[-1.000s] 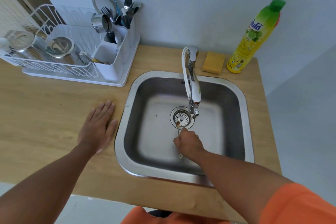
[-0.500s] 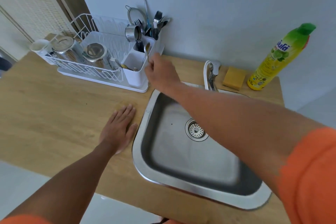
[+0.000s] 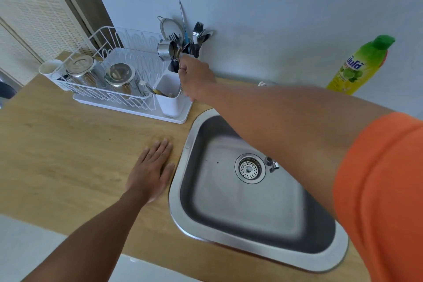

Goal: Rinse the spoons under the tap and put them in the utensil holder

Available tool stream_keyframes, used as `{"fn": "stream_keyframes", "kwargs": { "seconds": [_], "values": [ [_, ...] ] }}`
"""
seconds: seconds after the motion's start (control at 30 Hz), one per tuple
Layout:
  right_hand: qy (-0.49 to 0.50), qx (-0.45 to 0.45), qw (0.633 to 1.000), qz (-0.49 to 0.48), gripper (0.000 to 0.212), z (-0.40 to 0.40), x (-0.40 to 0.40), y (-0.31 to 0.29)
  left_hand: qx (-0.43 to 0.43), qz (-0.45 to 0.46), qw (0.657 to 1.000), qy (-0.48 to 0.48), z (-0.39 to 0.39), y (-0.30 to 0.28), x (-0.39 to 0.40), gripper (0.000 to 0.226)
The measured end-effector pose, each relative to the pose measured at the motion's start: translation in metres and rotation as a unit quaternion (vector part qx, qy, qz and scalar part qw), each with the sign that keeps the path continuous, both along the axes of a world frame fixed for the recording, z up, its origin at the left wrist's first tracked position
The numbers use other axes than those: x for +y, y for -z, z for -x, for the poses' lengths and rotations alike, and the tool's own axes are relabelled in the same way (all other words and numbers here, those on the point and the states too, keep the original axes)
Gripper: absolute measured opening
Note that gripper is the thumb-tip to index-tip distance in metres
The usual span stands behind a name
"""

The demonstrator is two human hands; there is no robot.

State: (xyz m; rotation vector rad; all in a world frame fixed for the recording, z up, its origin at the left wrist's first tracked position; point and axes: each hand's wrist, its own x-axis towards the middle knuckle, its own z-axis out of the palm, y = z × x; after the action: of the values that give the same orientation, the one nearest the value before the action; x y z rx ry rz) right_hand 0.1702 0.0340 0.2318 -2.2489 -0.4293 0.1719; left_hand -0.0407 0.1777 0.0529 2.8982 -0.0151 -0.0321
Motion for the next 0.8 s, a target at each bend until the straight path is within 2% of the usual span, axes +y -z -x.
{"fn": "stream_keyframes", "kwargs": {
  "seconds": [0.13, 0.3, 0.5, 0.8],
  "values": [
    [0.009, 0.0, 1.0, -0.009, 0.032, 0.0, 0.003, 0.003, 0.001, 0.0, 1.0, 0.002, -0.001, -0.001, 0.002, 0.071],
    [0.011, -0.058, 0.998, -0.013, 0.02, -0.005, 0.007, -0.005, 0.005, -0.006, 1.0, 0.003, -0.001, 0.001, 0.001, 0.07],
    [-0.006, -0.036, 0.999, -0.003, 0.017, -0.003, 0.019, -0.013, 0.01, -0.011, 1.0, 0.002, 0.0, -0.001, 0.0, 0.071],
    [-0.038, -0.002, 0.991, 0.132, 0.021, 0.002, 0.01, 0.01, 0.022, -0.017, 1.0, 0.003, 0.0, 0.0, 0.002, 0.069]
  ]
}}
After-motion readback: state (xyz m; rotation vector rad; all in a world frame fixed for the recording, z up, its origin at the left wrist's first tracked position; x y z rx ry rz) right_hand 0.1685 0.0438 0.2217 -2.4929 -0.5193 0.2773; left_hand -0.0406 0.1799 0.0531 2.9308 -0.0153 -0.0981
